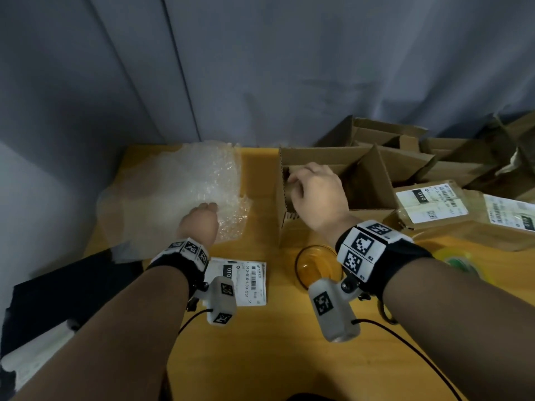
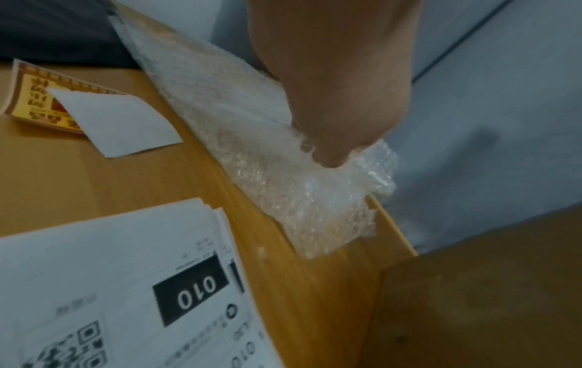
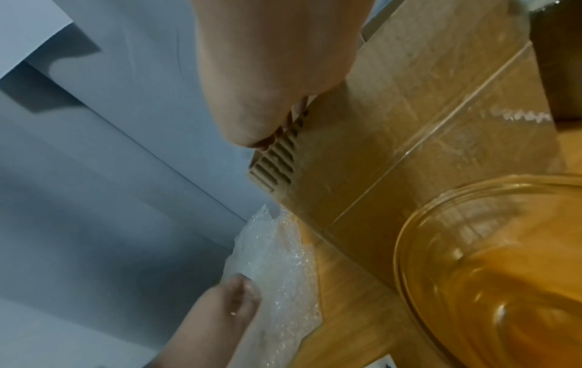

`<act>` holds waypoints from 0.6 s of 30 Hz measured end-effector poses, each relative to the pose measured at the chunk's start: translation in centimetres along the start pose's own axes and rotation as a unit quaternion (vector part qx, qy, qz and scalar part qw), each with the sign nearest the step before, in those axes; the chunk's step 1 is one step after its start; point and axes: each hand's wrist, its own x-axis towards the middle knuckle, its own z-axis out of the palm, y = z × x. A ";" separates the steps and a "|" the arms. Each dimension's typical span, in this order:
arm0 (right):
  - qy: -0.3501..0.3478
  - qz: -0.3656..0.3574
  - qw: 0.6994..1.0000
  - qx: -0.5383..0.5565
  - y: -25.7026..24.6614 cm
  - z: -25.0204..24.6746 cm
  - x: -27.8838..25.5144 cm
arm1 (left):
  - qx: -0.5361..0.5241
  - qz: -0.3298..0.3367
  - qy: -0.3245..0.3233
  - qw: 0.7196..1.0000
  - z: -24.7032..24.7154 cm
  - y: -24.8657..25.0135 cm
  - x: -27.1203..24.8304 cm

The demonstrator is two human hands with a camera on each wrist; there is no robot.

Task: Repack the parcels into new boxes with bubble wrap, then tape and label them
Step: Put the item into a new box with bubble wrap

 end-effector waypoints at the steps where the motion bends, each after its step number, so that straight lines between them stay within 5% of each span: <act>1: 0.002 -0.002 1.000 0.001 -0.1 -0.1 0.1 | -0.046 -0.001 0.022 0.999 -0.8 -0.3 -0.1; 4: 0.016 -0.011 1.000 0.018 -0.3 -0.4 0.3 | -0.166 -0.009 0.122 0.979 -4.1 -1.3 -1.1; 9: 0.038 -0.026 0.997 0.061 -0.7 -1.9 0.2 | -0.223 -0.037 0.255 0.940 -11.9 -2.3 -4.5; 11: 0.054 -0.034 0.992 0.110 -1.2 -3.4 0.3 | -0.294 0.025 0.287 0.911 -14.8 -1.6 -5.4; 18: 0.074 -0.140 0.976 0.147 -3.3 -11.0 2.3 | -0.195 0.279 0.251 0.906 -24.0 4.2 -8.6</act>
